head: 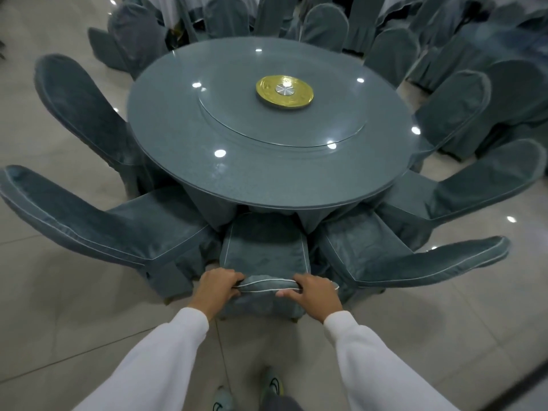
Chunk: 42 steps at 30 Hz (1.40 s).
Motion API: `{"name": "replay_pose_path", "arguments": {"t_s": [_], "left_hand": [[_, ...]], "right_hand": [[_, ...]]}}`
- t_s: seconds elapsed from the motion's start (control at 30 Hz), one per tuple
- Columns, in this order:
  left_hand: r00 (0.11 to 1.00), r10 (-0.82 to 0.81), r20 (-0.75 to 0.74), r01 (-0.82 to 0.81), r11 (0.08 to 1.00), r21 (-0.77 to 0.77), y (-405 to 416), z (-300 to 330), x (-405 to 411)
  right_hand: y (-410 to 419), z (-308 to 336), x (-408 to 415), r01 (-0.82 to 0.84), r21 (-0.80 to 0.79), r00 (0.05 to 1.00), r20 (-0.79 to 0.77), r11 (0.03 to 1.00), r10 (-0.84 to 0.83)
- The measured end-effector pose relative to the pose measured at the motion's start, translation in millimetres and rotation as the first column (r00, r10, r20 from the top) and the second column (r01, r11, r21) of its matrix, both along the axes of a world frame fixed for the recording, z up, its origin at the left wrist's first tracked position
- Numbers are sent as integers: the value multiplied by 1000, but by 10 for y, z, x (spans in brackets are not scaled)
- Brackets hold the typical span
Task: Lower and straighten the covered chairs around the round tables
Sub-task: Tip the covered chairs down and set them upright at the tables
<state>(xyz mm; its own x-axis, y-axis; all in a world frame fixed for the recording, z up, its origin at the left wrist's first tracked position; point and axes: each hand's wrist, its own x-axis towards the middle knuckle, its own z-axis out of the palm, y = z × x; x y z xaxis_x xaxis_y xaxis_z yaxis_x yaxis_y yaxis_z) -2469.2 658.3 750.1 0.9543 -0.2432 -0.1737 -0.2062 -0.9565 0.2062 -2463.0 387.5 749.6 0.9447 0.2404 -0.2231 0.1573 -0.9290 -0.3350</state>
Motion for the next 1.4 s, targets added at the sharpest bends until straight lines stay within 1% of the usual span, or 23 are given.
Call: {"name": "replay_pose_path", "arguments": {"t_s": [0.1, 0.17, 0.23, 0.33, 0.43, 0.5, 0.57, 0.77, 0.87, 1.1, 1.27, 1.4], "left_hand": [[999, 46, -18, -47, 999, -24, 30, -13, -35], [999, 43, -33, -43, 999, -10, 12, 21, -33], [996, 48, -79, -51, 998, -40, -10, 71, -11], [980, 63, -188, -104, 972, -213, 42, 162, -20], [974, 124, -191, -189, 908, -374, 192, 195, -98], [959, 221, -179, -279, 854, -439, 322, 212, -153], [943, 293, -160, -333, 818, -468, 452, 236, -180], [897, 420, -135, -422, 728, -540, 1024, 305, -246], [877, 461, -137, -449, 684, -575, 1443, 317, -267], [834, 537, -125, -481, 598, -640, 2597, 412, -379], [817, 564, -116, -487, 569, -662, 3342, 511, -436], [779, 621, -87, -507, 543, -669, 3871, 586, -376]], "right_hand": [[18, -46, -25, 2, -5, 1000, 21, 1000, -2], [6, -76, -49, 21, 6, 1000, 3, 1000, -21], [-10, -76, -66, 38, 57, 999, -36, 998, -36], [-32, -41, -16, 77, 190, 990, -134, 979, -51], [-5, -8, 123, 169, 336, 970, -223, 927, -96], [102, -4, 228, 159, 373, 974, -214, 914, -82], [265, 4, 311, 133, 402, 982, -178, 906, -65], [1006, 58, 434, 38, 458, 987, -154, 888, 37], [1462, 117, 456, -6, 452, 985, -150, 892, 83], [2811, 271, 455, -54, 458, 985, -124, 887, 124], [3791, 387, 464, -94, 492, 979, -112, 865, 170], [4381, 430, 548, -130, 504, 970, -113, 854, 214]]}}
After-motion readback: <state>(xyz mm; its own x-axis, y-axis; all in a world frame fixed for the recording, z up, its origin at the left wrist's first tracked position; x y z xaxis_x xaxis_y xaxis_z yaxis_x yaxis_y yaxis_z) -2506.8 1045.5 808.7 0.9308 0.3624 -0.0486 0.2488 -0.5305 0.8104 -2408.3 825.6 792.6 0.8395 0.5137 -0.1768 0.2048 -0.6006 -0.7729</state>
